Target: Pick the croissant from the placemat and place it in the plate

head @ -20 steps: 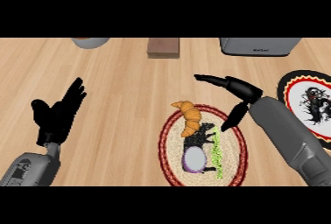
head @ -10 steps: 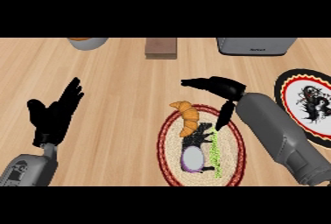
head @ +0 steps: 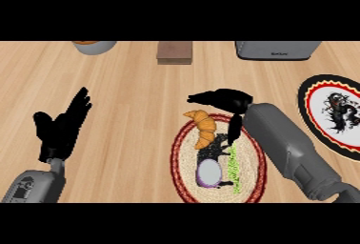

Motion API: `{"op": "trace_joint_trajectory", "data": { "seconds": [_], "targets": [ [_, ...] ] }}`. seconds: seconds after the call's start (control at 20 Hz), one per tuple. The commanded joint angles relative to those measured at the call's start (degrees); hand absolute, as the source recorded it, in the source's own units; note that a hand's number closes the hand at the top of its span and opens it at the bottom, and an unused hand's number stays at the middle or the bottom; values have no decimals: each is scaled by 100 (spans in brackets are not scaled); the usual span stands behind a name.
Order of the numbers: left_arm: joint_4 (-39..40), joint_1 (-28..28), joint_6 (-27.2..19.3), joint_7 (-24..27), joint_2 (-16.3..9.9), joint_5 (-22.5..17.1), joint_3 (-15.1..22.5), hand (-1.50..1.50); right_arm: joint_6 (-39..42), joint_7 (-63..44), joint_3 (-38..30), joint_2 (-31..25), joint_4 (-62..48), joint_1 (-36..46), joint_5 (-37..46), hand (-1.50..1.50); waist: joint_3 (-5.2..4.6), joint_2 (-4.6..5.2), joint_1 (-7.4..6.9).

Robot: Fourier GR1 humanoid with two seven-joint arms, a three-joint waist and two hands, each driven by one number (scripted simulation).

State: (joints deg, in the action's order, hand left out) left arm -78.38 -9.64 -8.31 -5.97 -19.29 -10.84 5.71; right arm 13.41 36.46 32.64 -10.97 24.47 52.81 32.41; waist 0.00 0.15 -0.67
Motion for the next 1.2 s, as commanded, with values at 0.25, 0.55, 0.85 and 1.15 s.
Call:
{"op": "trace_joint_trajectory", "data": {
  "seconds": [0.25,0.55,0.85,1.15],
  "targets": [
    [-366,259,266,-326,-65,28,-301,0,89,-196,-210,26,121,-122,594,-150,0,-15,24],
    [135,-225,298,-112,181,256,-350,0,-328,-355,-399,692,-569,260,990,-150,1,14,-22],
    [290,-180,452,-10,205,240,-527,0,-560,-105,-252,722,-941,-6,1473,-150,0,19,-14],
    [-399,30,131,-430,481,515,-269,0,-345,311,-243,928,-759,127,1695,150,2,3,-10]
  ]
}}
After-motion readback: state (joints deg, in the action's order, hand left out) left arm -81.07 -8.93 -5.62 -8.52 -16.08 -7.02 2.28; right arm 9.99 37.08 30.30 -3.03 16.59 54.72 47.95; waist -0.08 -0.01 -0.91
